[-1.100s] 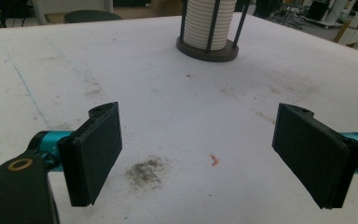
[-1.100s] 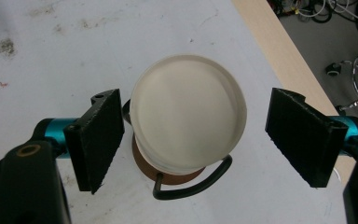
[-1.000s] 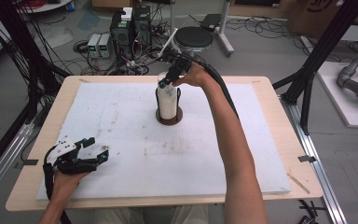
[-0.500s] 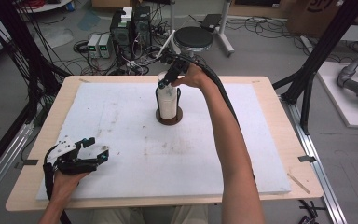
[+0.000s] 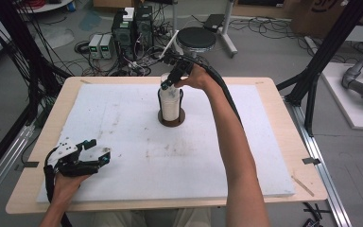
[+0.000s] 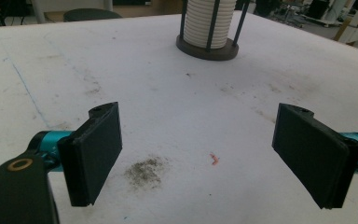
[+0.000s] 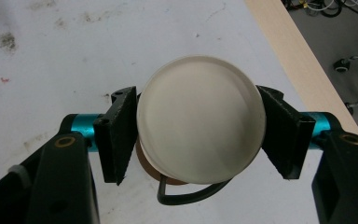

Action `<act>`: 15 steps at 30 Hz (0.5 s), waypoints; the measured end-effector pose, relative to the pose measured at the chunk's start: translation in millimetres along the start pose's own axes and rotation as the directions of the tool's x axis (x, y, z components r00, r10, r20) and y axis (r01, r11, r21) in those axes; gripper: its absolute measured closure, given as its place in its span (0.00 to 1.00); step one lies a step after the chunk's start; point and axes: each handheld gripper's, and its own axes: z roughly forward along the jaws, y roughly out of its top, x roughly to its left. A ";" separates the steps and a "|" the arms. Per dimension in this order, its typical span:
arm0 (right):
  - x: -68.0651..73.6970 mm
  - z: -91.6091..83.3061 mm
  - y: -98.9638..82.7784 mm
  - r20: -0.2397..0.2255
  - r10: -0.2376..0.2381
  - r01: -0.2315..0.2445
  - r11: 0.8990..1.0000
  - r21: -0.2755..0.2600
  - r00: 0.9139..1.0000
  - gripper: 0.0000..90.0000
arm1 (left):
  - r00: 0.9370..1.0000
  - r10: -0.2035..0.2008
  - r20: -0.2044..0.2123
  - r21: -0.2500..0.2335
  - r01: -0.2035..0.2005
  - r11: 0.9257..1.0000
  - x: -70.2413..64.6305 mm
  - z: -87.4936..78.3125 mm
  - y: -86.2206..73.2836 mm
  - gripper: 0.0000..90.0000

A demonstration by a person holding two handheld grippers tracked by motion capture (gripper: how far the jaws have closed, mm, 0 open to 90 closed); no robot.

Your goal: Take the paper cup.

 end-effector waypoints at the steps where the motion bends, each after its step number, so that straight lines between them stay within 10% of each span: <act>1: 0.0 -0.2 -0.1 -0.005 0.002 -0.002 1.000 -0.001 1.000 0.38 | 1.000 -0.001 -0.001 0.000 0.001 1.000 -0.2 0.0 0.0 0.18; 15: -0.8 -6.0 -2.1 -0.005 0.013 -0.013 1.000 -0.011 1.000 0.40 | 1.000 0.003 -0.002 0.004 -0.003 1.000 -0.3 0.0 0.0 0.18</act>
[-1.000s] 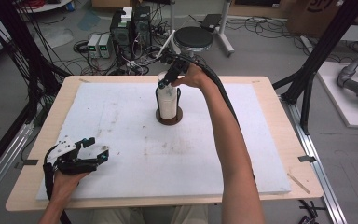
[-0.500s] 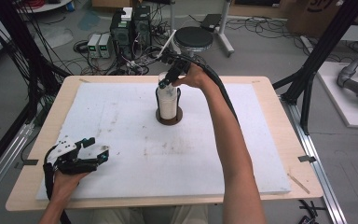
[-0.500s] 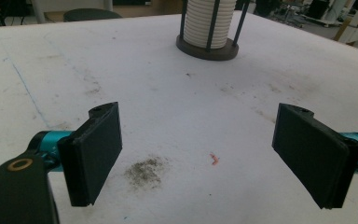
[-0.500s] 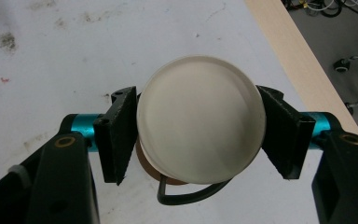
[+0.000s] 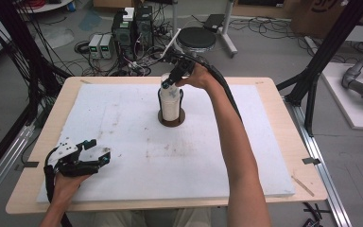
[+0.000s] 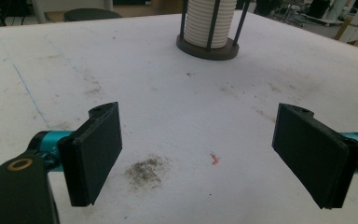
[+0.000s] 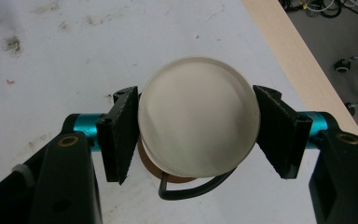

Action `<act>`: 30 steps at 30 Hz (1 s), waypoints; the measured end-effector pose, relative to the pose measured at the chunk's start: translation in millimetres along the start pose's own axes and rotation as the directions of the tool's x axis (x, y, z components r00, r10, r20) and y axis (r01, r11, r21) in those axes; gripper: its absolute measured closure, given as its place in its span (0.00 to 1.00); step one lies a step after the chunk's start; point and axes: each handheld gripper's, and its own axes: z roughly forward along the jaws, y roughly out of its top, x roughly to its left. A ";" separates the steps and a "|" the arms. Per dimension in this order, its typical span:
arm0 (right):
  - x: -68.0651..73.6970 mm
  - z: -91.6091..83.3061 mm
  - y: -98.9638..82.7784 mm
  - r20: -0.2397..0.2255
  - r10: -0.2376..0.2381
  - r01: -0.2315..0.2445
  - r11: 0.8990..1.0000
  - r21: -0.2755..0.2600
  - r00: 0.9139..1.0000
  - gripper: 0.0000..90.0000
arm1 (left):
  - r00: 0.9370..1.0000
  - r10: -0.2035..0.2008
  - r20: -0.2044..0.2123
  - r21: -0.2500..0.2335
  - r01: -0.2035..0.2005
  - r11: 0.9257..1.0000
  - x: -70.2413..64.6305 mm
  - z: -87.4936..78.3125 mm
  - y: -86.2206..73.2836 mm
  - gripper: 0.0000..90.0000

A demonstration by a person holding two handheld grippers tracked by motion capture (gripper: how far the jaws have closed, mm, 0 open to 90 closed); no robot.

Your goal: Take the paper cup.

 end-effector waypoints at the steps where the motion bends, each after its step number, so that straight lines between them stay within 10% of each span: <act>1: 0.0 -0.3 0.1 -0.002 0.001 -0.001 1.000 -0.001 1.000 0.40 | 1.000 -0.001 -0.001 0.000 0.001 1.000 -0.2 -0.1 0.0 0.18; 30: -1.7 -11.9 -2.3 -0.005 0.010 -0.010 0.999 -0.043 1.000 0.41 | 1.000 -0.003 0.000 0.001 0.003 1.000 -0.3 0.4 0.1 0.18</act>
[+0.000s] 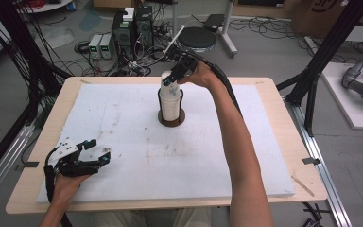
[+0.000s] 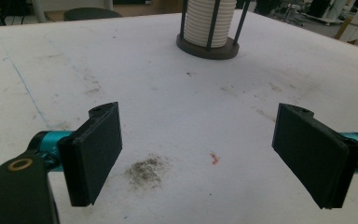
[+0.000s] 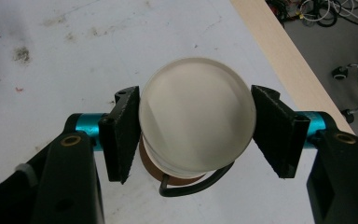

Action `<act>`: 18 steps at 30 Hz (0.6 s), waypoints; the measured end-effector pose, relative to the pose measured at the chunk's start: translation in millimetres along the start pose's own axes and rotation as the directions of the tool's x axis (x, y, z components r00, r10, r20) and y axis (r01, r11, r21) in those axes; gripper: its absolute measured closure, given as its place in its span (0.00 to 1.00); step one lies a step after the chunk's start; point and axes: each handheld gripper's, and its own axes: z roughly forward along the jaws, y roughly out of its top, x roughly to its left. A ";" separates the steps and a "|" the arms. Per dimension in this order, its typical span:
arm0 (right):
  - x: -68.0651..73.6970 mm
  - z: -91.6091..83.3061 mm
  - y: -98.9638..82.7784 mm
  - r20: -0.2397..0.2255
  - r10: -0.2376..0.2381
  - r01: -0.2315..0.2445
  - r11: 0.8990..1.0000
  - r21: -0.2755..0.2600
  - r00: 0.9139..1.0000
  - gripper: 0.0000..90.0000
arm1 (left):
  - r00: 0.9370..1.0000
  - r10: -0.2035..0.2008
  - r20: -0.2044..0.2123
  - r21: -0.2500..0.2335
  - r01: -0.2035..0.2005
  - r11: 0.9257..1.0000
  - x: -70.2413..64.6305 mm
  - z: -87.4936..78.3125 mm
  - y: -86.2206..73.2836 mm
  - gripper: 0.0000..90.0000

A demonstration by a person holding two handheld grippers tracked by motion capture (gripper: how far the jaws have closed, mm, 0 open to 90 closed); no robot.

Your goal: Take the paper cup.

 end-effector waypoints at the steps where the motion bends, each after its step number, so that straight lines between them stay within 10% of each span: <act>1: 0.2 -1.0 -0.1 0.003 0.000 0.000 1.000 -0.001 1.000 0.41 | 1.000 0.001 0.000 0.002 -0.001 1.000 0.2 -0.2 0.0 0.18; 18: 0.3 -21.8 -0.8 0.011 0.007 -0.006 0.998 -0.068 1.000 0.42 | 1.000 0.007 -0.003 0.002 -0.007 1.000 -0.4 0.2 0.1 0.18</act>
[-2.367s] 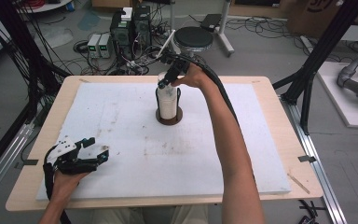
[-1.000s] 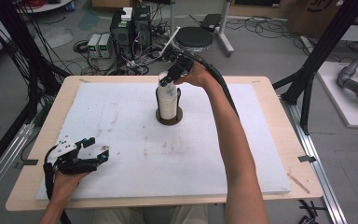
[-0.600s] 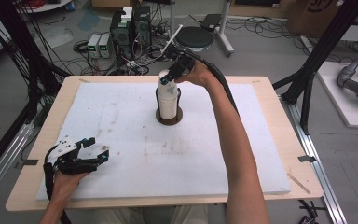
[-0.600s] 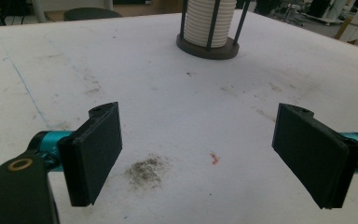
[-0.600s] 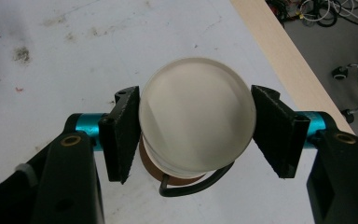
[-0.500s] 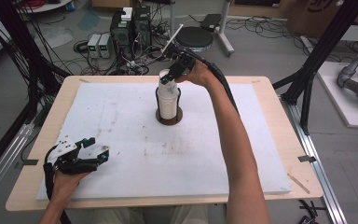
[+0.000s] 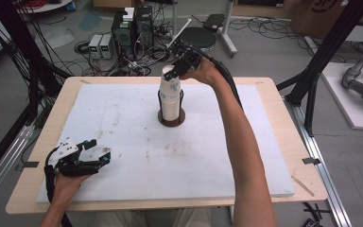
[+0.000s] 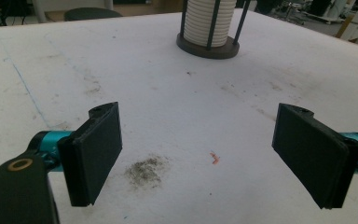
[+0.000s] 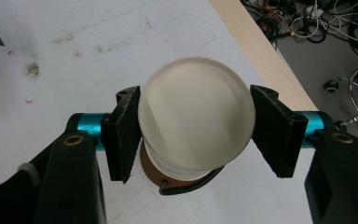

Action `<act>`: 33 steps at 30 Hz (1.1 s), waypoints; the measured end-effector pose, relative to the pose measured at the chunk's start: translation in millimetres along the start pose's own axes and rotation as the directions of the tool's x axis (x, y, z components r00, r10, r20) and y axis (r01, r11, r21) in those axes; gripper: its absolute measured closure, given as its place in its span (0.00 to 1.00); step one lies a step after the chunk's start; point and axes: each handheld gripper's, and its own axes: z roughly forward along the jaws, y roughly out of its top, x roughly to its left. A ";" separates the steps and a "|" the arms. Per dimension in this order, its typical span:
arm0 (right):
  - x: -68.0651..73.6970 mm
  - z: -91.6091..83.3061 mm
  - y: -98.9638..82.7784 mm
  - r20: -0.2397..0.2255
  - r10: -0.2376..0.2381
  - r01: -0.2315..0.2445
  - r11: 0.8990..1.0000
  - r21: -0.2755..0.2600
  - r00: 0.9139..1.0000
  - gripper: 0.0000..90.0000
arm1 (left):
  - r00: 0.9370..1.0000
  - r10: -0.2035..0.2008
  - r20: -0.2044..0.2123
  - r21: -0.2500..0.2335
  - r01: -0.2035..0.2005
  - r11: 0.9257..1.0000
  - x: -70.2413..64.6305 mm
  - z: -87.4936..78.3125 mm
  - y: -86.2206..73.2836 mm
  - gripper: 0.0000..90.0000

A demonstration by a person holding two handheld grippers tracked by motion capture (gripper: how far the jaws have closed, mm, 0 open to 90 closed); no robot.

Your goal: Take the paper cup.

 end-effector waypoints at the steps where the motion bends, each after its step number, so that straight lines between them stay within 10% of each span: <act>1: 0.0 0.0 0.0 0.000 0.000 0.000 1.000 0.000 1.000 0.42 | 1.000 0.000 0.000 0.000 0.000 1.000 0.0 0.0 0.0 0.18; 33: 5.4 -38.1 -4.4 0.016 -0.005 0.007 0.994 -0.108 1.000 0.42 | 1.000 0.001 0.000 -0.001 -0.001 1.000 -0.6 0.1 0.0 0.18</act>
